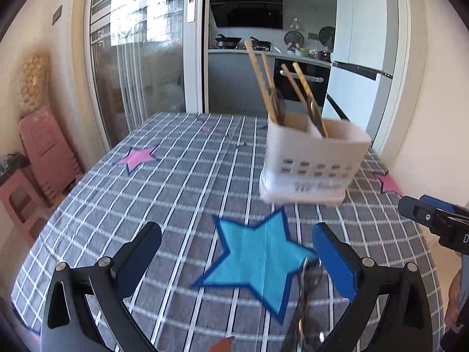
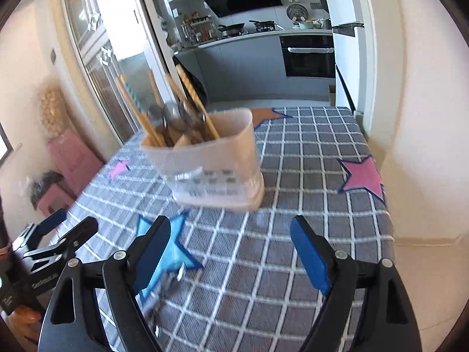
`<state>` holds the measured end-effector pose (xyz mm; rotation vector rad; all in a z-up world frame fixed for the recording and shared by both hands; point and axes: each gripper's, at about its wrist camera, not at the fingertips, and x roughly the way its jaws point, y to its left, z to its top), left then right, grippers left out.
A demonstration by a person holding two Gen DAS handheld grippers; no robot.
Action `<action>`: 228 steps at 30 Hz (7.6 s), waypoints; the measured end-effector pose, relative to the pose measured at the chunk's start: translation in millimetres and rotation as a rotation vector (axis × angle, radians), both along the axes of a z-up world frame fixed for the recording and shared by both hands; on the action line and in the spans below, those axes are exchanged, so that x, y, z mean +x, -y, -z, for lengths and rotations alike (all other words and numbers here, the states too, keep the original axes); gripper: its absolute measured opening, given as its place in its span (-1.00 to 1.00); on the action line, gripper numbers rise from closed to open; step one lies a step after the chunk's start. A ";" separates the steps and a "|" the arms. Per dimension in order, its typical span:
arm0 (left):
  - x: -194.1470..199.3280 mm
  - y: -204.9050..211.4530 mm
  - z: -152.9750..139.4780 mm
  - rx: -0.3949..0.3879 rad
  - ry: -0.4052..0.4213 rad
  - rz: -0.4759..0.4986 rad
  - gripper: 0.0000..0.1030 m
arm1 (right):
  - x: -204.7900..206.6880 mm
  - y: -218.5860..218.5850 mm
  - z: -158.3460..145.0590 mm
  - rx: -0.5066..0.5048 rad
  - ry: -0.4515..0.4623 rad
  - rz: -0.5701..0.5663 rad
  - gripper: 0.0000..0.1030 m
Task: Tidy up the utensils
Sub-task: 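Withdraw both open tools from the holder back toward the remaining spoons, then lower the right tool onto the clear spoon and close it on the handle, then grasp the dark spoon with the left tool while the right lifts the clear spoon, then carry both spoons upright over the holder with both tools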
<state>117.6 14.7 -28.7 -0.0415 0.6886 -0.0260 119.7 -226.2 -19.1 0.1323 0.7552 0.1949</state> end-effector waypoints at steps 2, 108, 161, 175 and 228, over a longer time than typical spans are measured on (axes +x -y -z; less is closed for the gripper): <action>-13.0 0.2 9.2 0.000 -0.021 -0.007 1.00 | -8.9 -6.9 4.2 -0.048 -0.013 0.003 0.68; -56.5 -42.3 68.1 0.070 -0.225 -0.026 1.00 | -39.2 -104.3 92.0 -0.284 -0.457 -0.193 -0.33; 18.3 80.9 73.3 0.060 -0.471 0.413 -0.20 | -33.0 9.7 64.6 0.051 -0.376 -0.150 -0.76; -8.3 55.2 10.0 -0.004 -0.162 0.216 -0.20 | -20.7 31.4 54.1 0.141 -0.365 -0.102 -0.76; 164.5 46.9 -94.8 -0.068 0.200 0.050 -0.20 | 133.7 2.4 -82.5 0.164 0.227 -0.139 -0.76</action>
